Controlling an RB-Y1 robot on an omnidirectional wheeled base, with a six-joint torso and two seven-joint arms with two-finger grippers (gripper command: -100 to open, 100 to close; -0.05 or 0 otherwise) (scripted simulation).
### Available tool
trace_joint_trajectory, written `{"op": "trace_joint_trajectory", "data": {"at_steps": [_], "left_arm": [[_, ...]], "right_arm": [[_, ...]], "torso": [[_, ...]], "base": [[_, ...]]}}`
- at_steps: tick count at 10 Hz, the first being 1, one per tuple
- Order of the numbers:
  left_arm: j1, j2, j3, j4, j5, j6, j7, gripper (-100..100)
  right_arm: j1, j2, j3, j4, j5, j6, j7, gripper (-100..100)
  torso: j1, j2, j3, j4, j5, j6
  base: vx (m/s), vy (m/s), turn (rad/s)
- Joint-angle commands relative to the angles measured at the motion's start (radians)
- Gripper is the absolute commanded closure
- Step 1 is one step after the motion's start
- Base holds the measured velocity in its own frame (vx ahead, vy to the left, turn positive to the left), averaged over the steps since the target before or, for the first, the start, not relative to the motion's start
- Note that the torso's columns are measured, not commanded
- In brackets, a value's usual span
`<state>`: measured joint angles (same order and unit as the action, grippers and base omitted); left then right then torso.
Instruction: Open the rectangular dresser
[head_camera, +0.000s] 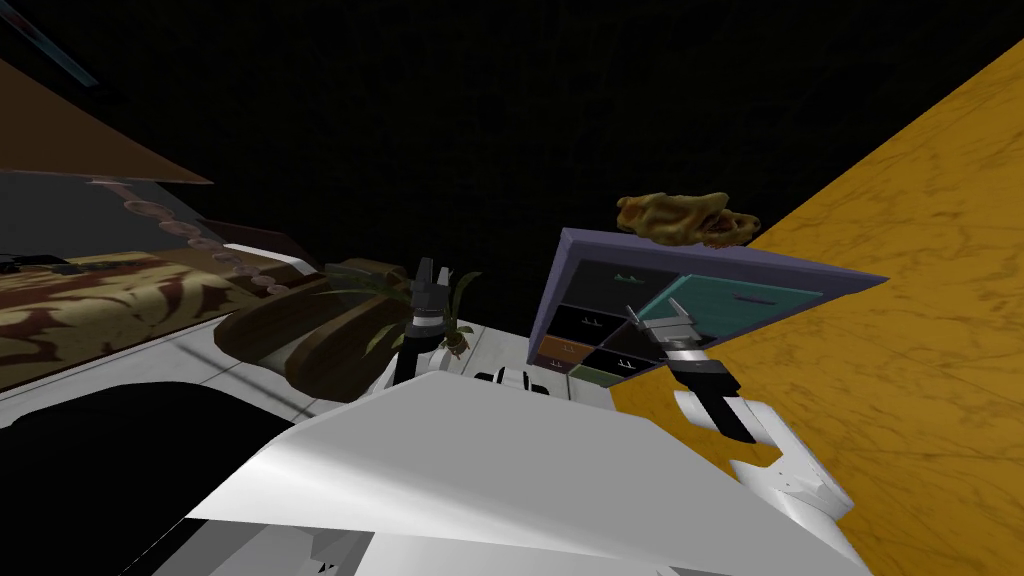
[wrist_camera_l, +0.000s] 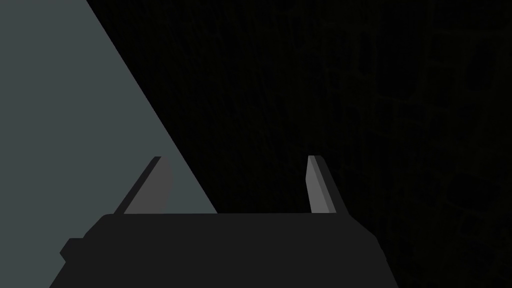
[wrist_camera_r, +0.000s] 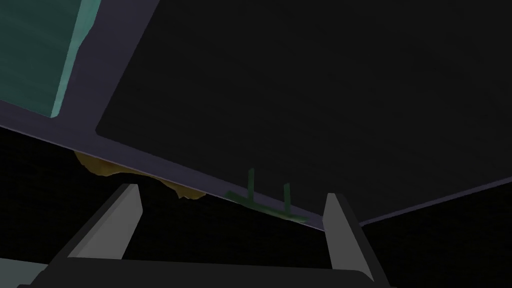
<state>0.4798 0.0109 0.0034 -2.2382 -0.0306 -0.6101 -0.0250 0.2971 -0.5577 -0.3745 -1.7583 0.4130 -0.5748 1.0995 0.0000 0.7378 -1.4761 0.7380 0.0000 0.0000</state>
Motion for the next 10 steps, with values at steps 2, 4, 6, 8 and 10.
{"op": "trace_joint_trajectory", "data": {"at_steps": [2,4,6,8,10], "left_arm": [[0.000,0.000,0.000,0.000,0.000,0.000,0.000,0],[0.000,0.000,0.000,0.000,0.000,0.000,0.000,0],[0.000,0.000,0.000,0.000,0.000,0.000,0.000,0],[0.000,0.000,0.000,0.000,0.000,0.000,0.000,0],[0.000,0.000,0.000,0.000,0.000,0.000,0.000,0]], "right_arm": [[-0.021,-0.035,-0.022,0.049,0.027,0.004,0.075,-100],[-0.032,-0.059,-0.037,0.076,0.044,0.008,0.118,-100],[-0.051,-0.107,-0.067,0.127,0.075,0.015,0.184,-100],[-0.060,-0.130,-0.080,0.150,0.090,0.018,0.232,-100],[-0.069,-0.151,-0.093,0.172,0.104,0.021,0.273,-100]], "torso": [[0.001,0.000,0.000,0.000,0.000,0.000],[0.000,0.000,0.000,0.000,0.000,0.000],[0.001,0.000,0.000,0.000,0.000,0.000],[0.000,0.000,0.000,0.000,0.000,0.000],[-0.002,0.000,0.000,0.000,-0.001,0.000]], "base": [[0.005,0.093,-0.014],[0.009,0.082,-0.011],[0.009,0.116,-0.019],[0.007,0.102,-0.012],[0.004,0.082,-0.009]]}}
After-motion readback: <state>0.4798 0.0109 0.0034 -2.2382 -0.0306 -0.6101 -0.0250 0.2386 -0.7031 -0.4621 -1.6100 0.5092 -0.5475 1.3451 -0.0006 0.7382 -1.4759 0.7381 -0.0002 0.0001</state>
